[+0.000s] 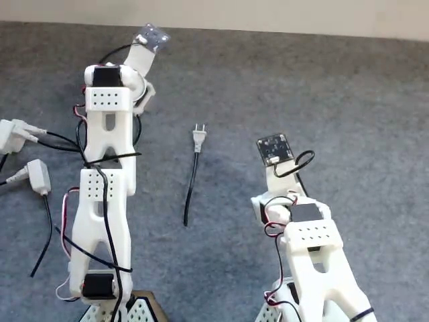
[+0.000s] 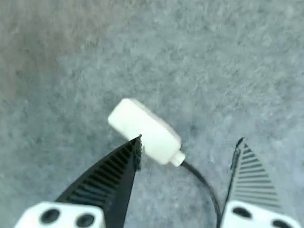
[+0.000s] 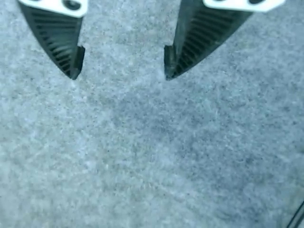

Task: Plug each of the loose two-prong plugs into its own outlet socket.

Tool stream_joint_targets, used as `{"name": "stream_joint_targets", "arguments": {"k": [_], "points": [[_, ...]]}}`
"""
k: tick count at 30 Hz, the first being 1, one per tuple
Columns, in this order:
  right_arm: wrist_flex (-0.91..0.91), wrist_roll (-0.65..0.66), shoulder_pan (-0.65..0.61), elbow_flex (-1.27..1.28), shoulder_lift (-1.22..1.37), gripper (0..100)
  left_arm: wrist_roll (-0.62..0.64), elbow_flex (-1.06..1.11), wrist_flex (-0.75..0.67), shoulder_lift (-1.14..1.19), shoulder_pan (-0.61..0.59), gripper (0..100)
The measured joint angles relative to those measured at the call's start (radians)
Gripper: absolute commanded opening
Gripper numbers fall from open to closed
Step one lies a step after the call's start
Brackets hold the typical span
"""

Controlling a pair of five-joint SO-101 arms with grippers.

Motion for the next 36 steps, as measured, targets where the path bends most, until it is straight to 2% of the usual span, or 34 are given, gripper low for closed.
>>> {"name": "stream_joint_targets", "arguments": {"k": [8,12,21,26,29,36], "points": [[0.0,0.005,0.0,0.0,0.0,26.6,0.0,0.0,0.0,0.0,-0.041,31],[0.0,0.005,0.0,0.0,0.0,26.6,0.0,0.0,-0.011,0.071,-0.041,30],[0.0,0.005,0.0,0.0,0.0,26.6,0.005,-0.003,-0.086,0.143,-0.034,2],[0.0,0.005,0.0,0.0,0.0,26.6,0.02,-0.003,-0.086,0.143,-0.035,0],[0.0,0.005,0.0,0.0,0.0,26.6,0.074,-0.003,-0.028,0.132,-0.034,0],[0.0,0.005,0.0,0.0,0.0,26.6,0.084,0.028,0.224,0.025,0.041,0]]}}
